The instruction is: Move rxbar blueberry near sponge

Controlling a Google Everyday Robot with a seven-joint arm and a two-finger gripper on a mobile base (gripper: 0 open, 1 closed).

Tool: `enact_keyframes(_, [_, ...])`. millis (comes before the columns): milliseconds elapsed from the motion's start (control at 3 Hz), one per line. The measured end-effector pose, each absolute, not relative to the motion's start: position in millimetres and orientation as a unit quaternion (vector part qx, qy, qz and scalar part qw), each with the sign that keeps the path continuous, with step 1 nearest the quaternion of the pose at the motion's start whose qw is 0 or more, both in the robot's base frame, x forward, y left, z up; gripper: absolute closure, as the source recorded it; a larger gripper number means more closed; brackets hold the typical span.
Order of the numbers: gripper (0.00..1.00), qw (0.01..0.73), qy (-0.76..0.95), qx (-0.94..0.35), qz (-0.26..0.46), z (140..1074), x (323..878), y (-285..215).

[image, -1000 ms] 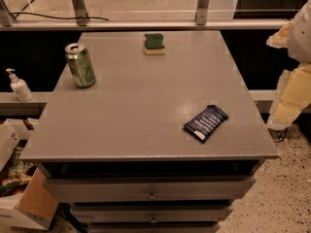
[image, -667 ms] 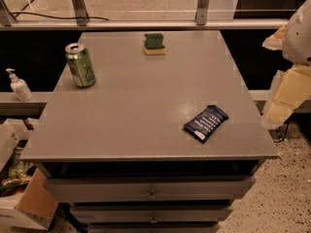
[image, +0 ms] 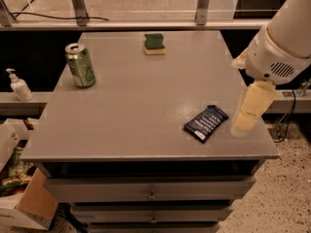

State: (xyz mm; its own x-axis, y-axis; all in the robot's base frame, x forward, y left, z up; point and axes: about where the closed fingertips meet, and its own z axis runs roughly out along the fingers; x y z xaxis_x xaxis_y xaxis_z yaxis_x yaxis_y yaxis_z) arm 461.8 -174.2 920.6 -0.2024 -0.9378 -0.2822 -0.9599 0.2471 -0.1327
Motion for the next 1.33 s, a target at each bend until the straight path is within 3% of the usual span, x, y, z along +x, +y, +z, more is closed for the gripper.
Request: enact_keyframes(1333, [0.0,0.114,0.715,-0.686,0.077,838,483,-163])
